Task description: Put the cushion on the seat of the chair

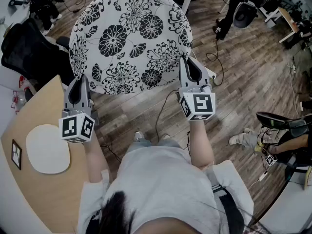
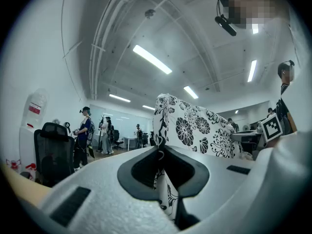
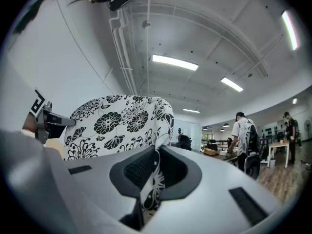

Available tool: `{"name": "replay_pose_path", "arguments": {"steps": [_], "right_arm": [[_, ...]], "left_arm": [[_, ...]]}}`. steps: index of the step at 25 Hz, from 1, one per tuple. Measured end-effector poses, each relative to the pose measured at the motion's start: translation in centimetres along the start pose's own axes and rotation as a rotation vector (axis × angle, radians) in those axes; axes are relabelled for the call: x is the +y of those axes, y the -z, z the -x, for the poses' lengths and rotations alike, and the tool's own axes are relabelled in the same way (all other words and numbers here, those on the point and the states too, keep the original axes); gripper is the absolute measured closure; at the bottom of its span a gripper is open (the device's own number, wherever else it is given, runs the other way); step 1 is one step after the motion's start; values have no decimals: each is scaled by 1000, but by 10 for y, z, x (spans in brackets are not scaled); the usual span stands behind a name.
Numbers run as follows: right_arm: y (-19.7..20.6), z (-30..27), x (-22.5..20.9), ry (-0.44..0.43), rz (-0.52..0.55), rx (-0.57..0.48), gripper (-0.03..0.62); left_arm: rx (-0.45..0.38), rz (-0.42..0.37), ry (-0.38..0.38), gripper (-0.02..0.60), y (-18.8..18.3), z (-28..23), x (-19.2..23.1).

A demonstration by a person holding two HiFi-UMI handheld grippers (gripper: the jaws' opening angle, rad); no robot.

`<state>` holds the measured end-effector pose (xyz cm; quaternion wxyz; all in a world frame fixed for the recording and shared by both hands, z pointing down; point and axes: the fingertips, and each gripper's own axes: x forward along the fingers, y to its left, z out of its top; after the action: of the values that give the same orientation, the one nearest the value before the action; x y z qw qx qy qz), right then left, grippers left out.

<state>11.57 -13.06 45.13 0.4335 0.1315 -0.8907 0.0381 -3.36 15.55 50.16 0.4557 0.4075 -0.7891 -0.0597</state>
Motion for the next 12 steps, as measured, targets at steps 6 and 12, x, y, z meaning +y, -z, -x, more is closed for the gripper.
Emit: {"name": "replay_pose_path", "arguments": {"steps": [6, 12], "right_arm": [[-4, 4, 4, -3, -1, 2, 568], [-3, 4, 3, 4, 3, 8, 568]], "left_arm": [[1, -3, 6, 560, -5, 3, -3], [4, 0, 8, 560, -3, 2, -1]]}}
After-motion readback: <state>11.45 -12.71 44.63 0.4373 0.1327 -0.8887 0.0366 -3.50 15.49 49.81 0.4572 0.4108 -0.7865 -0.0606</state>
